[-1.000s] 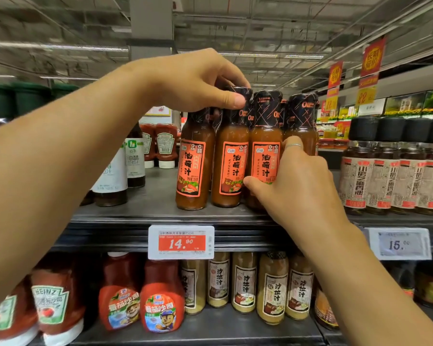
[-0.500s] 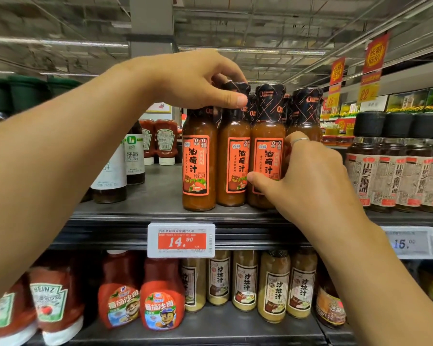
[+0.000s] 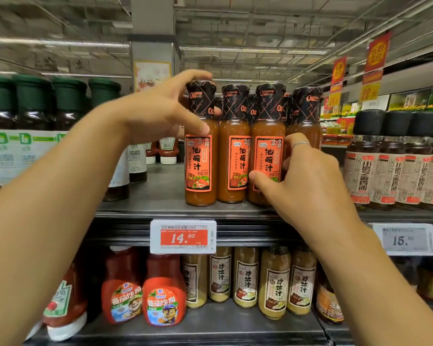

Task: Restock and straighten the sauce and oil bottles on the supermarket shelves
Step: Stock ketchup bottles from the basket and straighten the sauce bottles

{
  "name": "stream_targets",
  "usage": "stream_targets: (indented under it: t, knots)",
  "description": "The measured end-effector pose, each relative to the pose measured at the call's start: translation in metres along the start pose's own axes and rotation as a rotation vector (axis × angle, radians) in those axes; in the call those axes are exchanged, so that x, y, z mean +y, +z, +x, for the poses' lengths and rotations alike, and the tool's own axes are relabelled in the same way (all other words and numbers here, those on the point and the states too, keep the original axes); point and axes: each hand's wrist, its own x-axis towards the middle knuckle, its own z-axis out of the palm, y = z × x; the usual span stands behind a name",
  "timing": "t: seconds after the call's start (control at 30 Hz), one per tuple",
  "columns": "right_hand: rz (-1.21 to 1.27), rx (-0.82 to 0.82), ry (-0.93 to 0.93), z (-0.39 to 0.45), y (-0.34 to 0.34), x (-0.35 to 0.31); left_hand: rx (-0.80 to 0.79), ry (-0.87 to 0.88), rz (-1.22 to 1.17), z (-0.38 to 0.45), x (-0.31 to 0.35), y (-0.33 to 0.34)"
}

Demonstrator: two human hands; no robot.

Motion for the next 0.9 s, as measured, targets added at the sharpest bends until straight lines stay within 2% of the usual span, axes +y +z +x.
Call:
stream_targets:
  t: [0.23,0.33,0.4,0.53,0.67,0.77,0.9]
  knots:
    - [0.013,0.016,-0.01,0.0,0.003,-0.002,0.074,-0.032,0.095,0.001,-0.003,0.003]
    - [0.012,0.026,-0.018,0.0,0.005,0.001,0.112,-0.025,0.224,0.0,0.015,0.004]
    - [0.022,0.073,-0.025,0.0,0.002,0.009,0.174,0.051,0.368,-0.001,0.032,0.008]
    - [0.064,0.205,0.019,0.005,-0.014,0.035,0.323,0.36,0.519,0.006,0.072,0.035]
    - [0.067,0.152,0.092,0.004,-0.015,0.056,0.228,0.458,0.73,0.034,0.102,0.074]
    - [0.063,0.091,0.116,0.003,-0.01,0.059,0.116,0.432,0.943,0.062,0.102,0.097]
    - [0.037,-0.041,0.148,0.007,-0.004,0.058,0.113,0.356,1.059,0.085,0.092,0.104]
